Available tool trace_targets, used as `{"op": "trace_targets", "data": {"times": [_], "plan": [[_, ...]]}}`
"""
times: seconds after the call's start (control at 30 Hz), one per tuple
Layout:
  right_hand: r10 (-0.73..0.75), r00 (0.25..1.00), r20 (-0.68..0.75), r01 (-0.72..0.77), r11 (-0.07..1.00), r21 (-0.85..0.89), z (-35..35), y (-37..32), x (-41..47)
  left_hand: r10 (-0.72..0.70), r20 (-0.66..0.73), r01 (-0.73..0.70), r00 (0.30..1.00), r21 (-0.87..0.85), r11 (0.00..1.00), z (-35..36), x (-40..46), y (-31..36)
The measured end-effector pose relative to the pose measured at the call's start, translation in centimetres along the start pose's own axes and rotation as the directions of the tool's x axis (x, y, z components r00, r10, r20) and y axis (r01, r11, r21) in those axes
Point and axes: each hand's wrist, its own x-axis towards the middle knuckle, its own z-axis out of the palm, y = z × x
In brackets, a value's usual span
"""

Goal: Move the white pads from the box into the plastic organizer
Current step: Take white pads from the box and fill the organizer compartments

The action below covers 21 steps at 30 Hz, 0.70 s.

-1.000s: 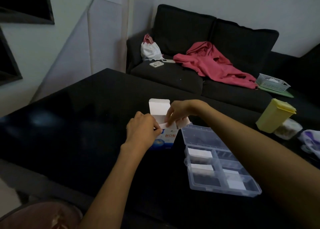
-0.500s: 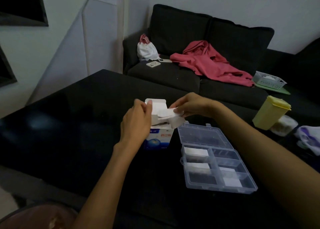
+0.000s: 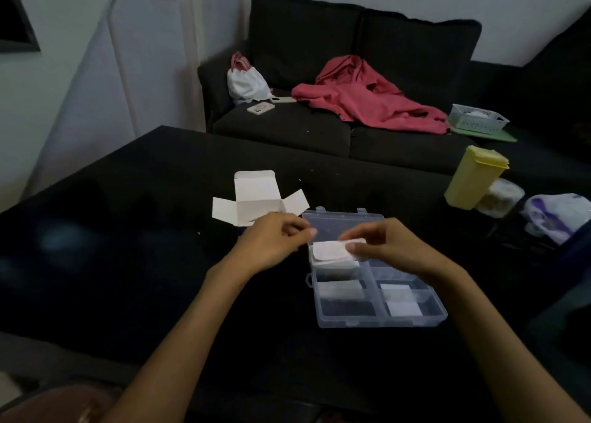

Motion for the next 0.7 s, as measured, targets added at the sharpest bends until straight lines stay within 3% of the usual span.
{"op": "trace_targets", "data": {"times": [0.17, 0.4, 0.7], "plan": [[-0.024, 0.997, -0.076, 0.022, 0.999, -0.026, 0.2, 2.6, -0.9, 0.057, 0.102, -0.060, 0.993, 0.023, 0.998, 2.2, 0.6, -0.3], [-0.009, 0.986, -0.164, 0.006, 1.000, -0.022, 1.1, 5.3, -0.7, 0.079, 0.122, -0.095, 0.989, 0.132, 0.987, 4.6, 1.7, -1.4], [-0.030, 0.993, -0.112, 0.014, 0.989, -0.146, 2.7, 5.9, 0.2, 0.107, 0.053, -0.119, 0.993, 0.451, 0.884, 5.4, 1.5, -2.0]]}}
